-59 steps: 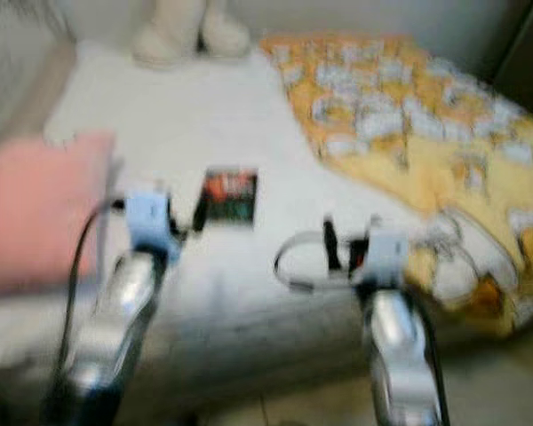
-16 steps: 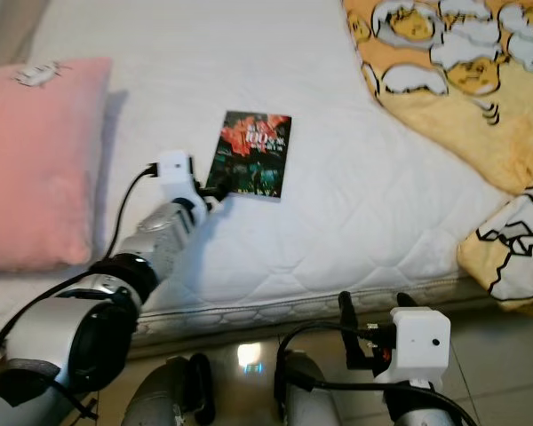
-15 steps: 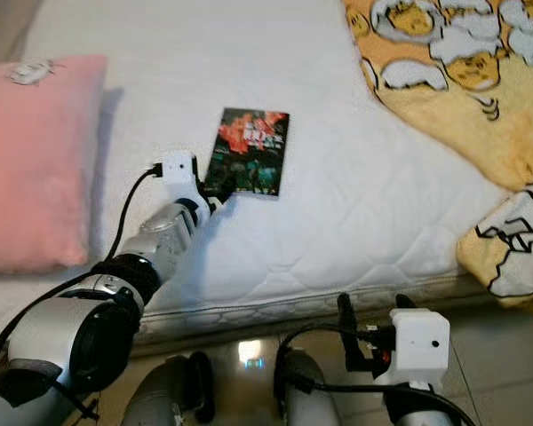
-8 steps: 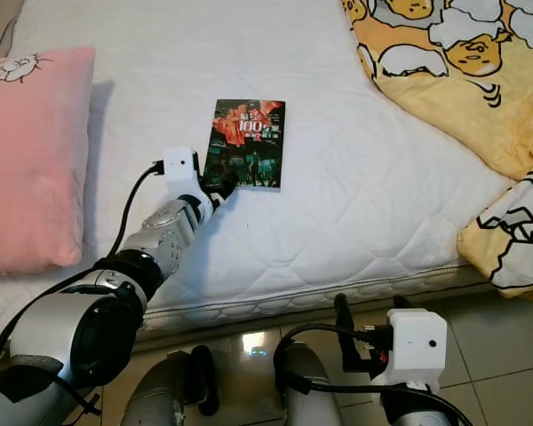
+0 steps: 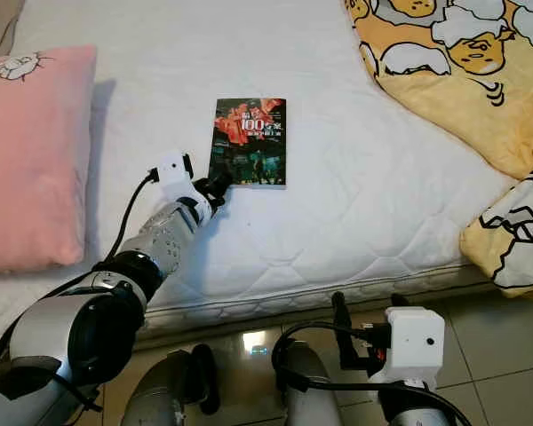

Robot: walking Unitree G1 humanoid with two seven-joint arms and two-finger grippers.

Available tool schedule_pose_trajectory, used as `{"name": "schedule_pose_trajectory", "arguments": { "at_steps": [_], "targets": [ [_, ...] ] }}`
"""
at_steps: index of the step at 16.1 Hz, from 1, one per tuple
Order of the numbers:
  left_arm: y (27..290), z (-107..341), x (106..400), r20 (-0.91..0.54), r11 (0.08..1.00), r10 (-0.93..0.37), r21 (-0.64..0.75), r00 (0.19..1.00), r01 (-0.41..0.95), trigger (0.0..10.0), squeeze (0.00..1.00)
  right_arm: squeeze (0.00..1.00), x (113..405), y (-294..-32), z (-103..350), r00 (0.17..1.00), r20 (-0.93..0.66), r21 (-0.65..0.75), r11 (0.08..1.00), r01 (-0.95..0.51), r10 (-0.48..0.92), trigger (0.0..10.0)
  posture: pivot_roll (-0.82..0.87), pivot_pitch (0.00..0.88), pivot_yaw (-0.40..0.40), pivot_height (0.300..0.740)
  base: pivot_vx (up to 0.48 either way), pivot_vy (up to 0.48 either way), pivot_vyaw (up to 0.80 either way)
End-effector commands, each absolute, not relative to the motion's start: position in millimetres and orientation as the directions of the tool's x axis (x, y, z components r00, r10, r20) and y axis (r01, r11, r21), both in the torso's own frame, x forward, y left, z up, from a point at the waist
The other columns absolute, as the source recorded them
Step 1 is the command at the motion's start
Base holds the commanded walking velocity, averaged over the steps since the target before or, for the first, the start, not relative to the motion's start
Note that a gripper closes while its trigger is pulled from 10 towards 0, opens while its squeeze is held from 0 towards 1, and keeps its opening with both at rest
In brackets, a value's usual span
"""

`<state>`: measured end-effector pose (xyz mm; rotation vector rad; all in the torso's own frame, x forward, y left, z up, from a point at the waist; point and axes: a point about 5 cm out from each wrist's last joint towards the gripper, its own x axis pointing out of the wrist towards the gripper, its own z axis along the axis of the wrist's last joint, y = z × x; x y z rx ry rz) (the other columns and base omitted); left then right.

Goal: Clean up the room

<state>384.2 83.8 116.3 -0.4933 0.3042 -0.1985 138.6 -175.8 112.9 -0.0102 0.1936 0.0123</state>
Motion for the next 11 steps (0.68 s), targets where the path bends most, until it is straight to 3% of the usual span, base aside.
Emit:
{"name": "schedule_pose_trajectory", "arguments": {
  "at_steps": [1,8,11],
  "targets": [
    [82,101,376,-0.285,0.847,-0.280,-0.523,0.917,0.096,0.0,0.00,0.00,135,-177,106,0.972,-0.234,0.001,1.000,0.000,0.000,10.0,-0.29,0.328,0.026,0.700,0.000,0.000,0.00],
    [83,99,375,-0.267,0.811,-0.307,-0.576,0.913,0.104,0.0,0.00,0.00,145,-179,103,0.974,-0.227,0.011,1.000,-0.001,0.004,10.0,-0.26,0.287,0.025,0.700,0.000,0.000,0.00],
    [98,102,379,-0.247,0.803,-0.271,-0.591,0.930,0.077,0.0,0.00,0.00,155,-178,103,0.979,-0.205,0.018,1.000,-0.017,0.020,10.0,-0.24,0.256,0.024,0.700,0.000,0.000,0.00]
  ]
}}
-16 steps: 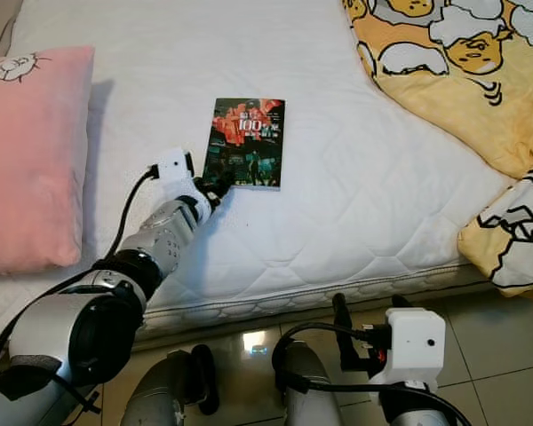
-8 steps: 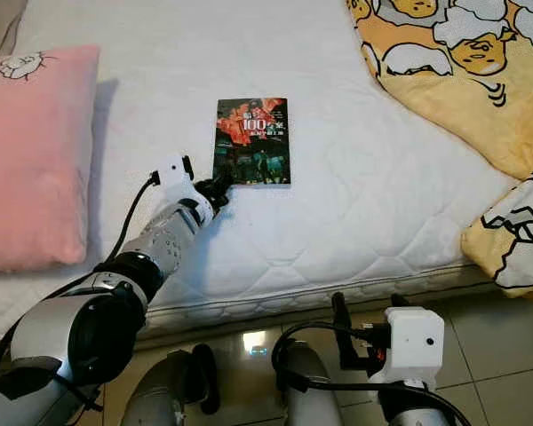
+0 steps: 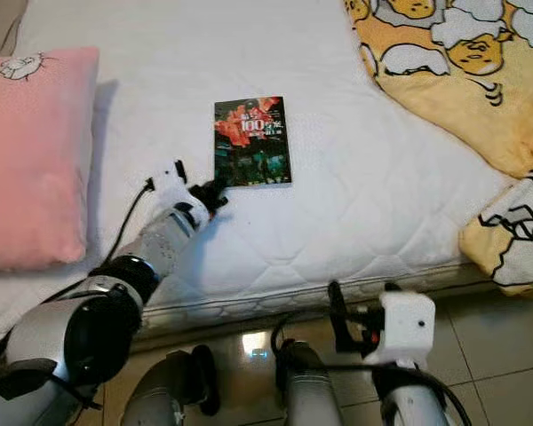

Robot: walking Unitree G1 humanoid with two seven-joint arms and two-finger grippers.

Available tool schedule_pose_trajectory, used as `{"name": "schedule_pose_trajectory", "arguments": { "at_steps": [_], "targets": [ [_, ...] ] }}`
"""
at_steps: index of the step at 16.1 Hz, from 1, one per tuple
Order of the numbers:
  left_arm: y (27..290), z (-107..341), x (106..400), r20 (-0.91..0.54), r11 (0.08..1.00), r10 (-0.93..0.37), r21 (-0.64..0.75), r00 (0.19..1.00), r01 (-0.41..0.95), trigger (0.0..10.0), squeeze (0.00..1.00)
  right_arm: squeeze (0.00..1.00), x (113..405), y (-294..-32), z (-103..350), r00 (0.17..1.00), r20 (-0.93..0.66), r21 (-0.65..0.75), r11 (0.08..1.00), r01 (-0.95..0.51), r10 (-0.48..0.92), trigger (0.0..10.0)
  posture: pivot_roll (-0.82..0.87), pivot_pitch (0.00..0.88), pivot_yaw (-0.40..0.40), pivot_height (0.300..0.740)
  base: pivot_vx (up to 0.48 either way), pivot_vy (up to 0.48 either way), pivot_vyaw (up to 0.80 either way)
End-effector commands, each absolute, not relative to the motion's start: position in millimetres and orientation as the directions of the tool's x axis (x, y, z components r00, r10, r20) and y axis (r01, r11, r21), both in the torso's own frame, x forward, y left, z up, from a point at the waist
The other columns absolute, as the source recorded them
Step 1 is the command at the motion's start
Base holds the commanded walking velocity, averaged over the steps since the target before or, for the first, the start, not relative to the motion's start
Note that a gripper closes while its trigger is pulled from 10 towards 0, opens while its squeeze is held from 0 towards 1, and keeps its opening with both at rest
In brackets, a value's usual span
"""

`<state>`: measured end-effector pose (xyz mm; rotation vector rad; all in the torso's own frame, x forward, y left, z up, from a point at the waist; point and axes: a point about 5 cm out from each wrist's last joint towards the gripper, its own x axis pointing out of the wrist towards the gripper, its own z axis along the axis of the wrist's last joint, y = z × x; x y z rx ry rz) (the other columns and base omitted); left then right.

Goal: Clean up the room

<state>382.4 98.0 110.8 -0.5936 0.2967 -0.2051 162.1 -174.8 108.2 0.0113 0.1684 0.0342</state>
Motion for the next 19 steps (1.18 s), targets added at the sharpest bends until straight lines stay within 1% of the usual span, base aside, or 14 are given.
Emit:
{"name": "schedule_pose_trajectory", "arguments": {
  "at_steps": [1,2,6,7,8,10,11,12,13,14,16,18,19],
  "targets": [
    [108,106,381,-0.227,0.818,-0.254,-0.569,0.940,0.084,0.0,0.00,0.00,160,-178,103,0.981,-0.194,0.020,1.000,-0.021,0.025,10.0,-0.23,0.250,0.023,0.700,0.000,0.000,0.00],
    [119,113,384,-0.190,0.843,-0.250,-0.525,0.949,0.117,0.0,0.00,0.00,168,-179,103,0.983,-0.181,0.026,0.999,-0.025,0.030,10.0,-0.21,0.227,0.022,0.700,0.000,0.000,0.00],
    [139,124,385,-0.095,0.879,-0.263,-0.435,0.960,0.197,0.0,0.00,0.00,186,-177,106,0.990,-0.134,0.034,0.998,-0.045,0.049,10.0,-0.15,0.179,0.021,0.700,0.000,0.000,0.00],
    [150,130,385,-0.057,0.900,-0.232,-0.390,0.971,0.192,0.0,0.00,0.00,196,-176,109,0.992,-0.111,0.039,0.998,-0.058,0.062,10.0,-0.12,0.156,0.016,0.700,0.000,0.000,0.00],
    [164,137,383,-0.020,0.937,-0.182,-0.306,0.983,0.168,0.0,0.00,0.00,206,-172,113,0.992,-0.086,0.056,0.995,-0.088,0.093,10.0,-0.09,0.137,0.010,0.700,0.000,0.000,0.00],
    [183,148,384,0.022,0.975,-0.122,-0.185,0.992,0.124,0.0,0.00,0.00,218,-160,120,0.979,-0.055,0.083,0.978,-0.189,0.194,10.0,-0.07,0.117,-0.010,0.700,0.000,0.000,0.00],
    [192,151,385,0.023,0.981,-0.094,-0.171,0.995,0.096,0.0,0.00,0.00,221,-154,121,0.967,-0.054,0.082,0.966,-0.245,0.250,10.0,-0.06,0.108,-0.019,0.700,0.000,0.000,0.00],
    [195,152,385,0.019,0.981,-0.087,-0.172,0.996,0.089,0.0,0.00,0.00,223,-152,120,0.962,-0.057,0.078,0.961,-0.264,0.269,10.0,-0.05,0.106,-0.022,0.700,0.000,0.000,0.00],
    [210,153,387,-0.034,0.991,-0.057,-0.127,0.998,0.053,0.0,0.00,0.00,225,-151,117,0.953,-0.072,0.064,0.955,-0.290,0.295,10.0,-0.04,0.104,-0.034,0.700,0.000,0.000,0.00],
    [218,152,387,-0.071,0.992,-0.036,-0.120,0.997,0.027,0.0,0.00,0.00,224,-151,115,0.952,-0.079,0.069,0.954,-0.291,0.296,10.0,-0.05,0.109,-0.037,0.700,0.000,0.000,0.00],
    [221,150,387,-0.094,0.992,-0.024,-0.128,0.995,0.012,0.0,0.00,0.00,224,-149,114,0.948,-0.085,0.071,0.951,-0.301,0.306,10.0,-0.05,0.113,-0.036,0.700,0.000,0.000,0.00],
    [215,134,384,-0.167,0.987,-0.061,-0.159,0.984,0.034,0.0,0.00,0.00,222,-148,111,0.945,-0.093,0.073,0.949,-0.307,0.313,10.0,-0.06,0.118,-0.027,0.700,0.000,0.000,0.00],
    [207,133,385,-0.165,0.978,-0.102,-0.196,0.981,0.069,0.0,0.00,0.00,221,-148,111,0.946,-0.093,0.073,0.950,-0.304,0.310,10.0,-0.07,0.116,-0.021,0.700,0.000,0.000,0.00]
  ]
}}
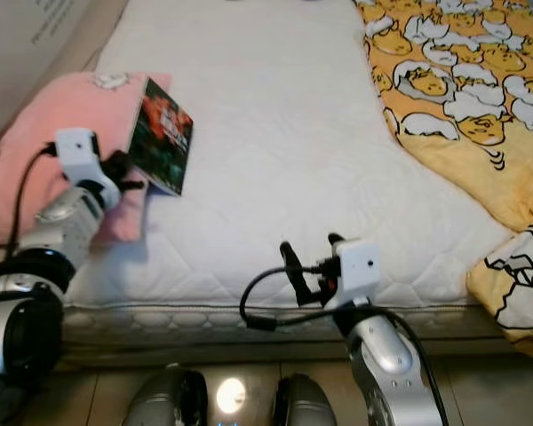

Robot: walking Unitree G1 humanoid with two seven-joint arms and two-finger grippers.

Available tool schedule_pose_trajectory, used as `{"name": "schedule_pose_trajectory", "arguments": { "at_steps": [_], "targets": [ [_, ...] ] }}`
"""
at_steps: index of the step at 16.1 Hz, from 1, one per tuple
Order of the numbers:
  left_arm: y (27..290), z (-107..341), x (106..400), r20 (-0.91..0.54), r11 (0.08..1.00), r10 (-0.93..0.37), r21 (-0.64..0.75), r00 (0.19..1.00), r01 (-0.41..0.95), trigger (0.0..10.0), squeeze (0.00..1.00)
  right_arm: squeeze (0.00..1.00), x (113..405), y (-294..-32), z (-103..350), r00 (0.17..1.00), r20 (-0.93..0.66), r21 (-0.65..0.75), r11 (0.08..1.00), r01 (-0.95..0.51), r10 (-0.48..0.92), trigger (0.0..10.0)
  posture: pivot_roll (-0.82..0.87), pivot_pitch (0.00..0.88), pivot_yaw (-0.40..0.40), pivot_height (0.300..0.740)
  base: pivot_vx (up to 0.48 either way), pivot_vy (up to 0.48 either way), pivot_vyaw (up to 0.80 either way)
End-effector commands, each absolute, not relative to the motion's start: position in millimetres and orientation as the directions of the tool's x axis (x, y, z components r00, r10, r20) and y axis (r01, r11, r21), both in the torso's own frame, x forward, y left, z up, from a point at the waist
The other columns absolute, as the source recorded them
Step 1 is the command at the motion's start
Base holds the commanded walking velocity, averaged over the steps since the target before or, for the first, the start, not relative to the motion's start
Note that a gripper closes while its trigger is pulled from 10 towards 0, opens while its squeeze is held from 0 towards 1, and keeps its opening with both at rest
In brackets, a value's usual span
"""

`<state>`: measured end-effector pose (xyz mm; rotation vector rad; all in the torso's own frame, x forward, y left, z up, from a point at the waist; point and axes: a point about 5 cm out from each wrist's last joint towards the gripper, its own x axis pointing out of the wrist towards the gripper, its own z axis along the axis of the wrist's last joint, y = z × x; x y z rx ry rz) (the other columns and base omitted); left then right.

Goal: Clean up the room

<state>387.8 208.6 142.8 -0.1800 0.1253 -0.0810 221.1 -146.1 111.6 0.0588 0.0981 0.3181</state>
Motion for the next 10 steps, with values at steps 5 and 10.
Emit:
{"name": "schedule_pose_trajectory", "arguments": {
  "at_steps": [5,10],
  "targets": [
    [155,177,402,0.012,0.883,-0.339,-0.342,0.941,0.323,0.0,0.00,0.00,214,-152,107,0.954,-0.108,0.071,0.959,-0.273,0.280,10.0,-0.09,0.118,0.000,0.700,0.000,0.000,0.00],
    [161,171,403,-0.071,0.850,-0.304,-0.470,0.950,0.237,0.0,0.00,0.00,214,-152,106,0.953,-0.116,0.069,0.959,-0.274,0.280,10.0,-0.09,0.122,0.000,0.700,0.000,0.000,0.00]
  ]
}}
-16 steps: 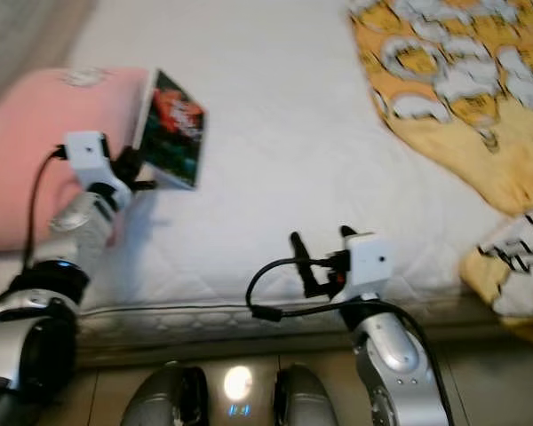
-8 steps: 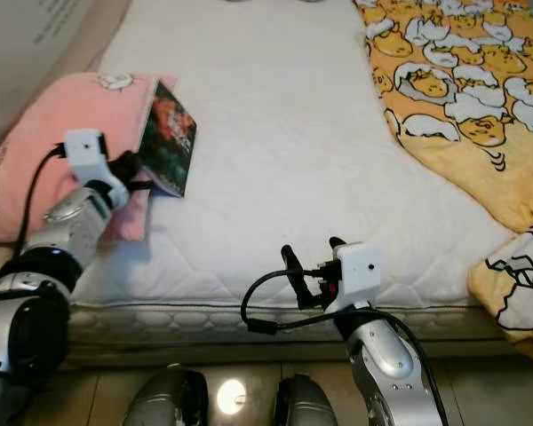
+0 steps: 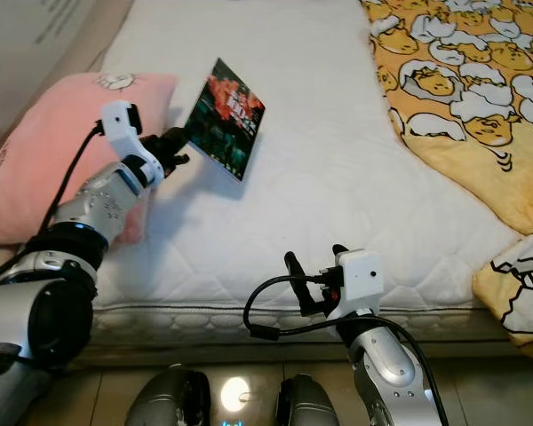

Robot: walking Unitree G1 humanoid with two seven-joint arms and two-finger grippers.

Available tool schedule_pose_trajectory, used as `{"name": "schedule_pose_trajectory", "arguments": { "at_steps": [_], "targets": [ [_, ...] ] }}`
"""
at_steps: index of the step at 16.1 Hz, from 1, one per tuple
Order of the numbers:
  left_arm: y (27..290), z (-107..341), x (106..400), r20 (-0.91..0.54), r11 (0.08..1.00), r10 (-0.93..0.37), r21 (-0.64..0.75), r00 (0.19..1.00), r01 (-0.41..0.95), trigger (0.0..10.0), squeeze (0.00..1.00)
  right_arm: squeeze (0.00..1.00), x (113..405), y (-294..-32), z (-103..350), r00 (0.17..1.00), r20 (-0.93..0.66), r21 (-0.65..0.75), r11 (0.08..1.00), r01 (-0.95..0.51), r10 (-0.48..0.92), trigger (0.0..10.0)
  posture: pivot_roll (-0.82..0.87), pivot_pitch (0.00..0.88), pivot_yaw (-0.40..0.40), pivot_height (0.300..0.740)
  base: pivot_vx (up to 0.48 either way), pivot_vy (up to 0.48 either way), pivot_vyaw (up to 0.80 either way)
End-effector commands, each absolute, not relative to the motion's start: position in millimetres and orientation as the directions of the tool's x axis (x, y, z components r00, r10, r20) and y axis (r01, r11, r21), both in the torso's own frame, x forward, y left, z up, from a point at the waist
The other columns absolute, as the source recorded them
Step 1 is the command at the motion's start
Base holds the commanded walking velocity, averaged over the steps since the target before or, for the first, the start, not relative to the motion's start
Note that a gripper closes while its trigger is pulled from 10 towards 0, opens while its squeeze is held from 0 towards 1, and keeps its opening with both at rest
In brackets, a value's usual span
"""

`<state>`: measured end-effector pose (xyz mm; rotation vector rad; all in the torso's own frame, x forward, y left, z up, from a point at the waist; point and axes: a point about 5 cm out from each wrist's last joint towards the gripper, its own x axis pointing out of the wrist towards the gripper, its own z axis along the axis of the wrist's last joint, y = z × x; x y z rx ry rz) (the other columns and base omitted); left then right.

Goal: Clean up the room

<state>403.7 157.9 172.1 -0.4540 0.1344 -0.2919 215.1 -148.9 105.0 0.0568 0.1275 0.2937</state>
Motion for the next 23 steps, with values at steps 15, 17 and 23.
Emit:
{"name": "schedule_pose_trajectory", "arguments": {
  "at_steps": [15,17,23],
  "targets": [
    [197,109,376,-0.329,0.996,-0.085,0.002,0.941,0.091,10.0,1.00,0.00,211,-154,102,0.944,-0.147,0.067,0.955,-0.290,0.296,10.0,-0.08,0.130,-0.018,0.700,0.000,0.000,0.00],
    [200,116,378,-0.328,0.996,-0.082,-0.010,0.941,0.083,10.0,1.00,0.00,211,-154,101,0.942,-0.151,0.066,0.954,-0.292,0.299,10.0,-0.08,0.123,-0.020,0.700,0.000,0.000,0.00],
    [157,108,349,-0.330,0.973,-0.232,-0.071,0.915,0.221,10.0,1.00,0.00,216,-155,99,0.935,-0.156,0.056,0.947,-0.315,0.320,10.0,-0.05,0.102,-0.033,0.700,0.000,0.000,0.00]
  ]
}}
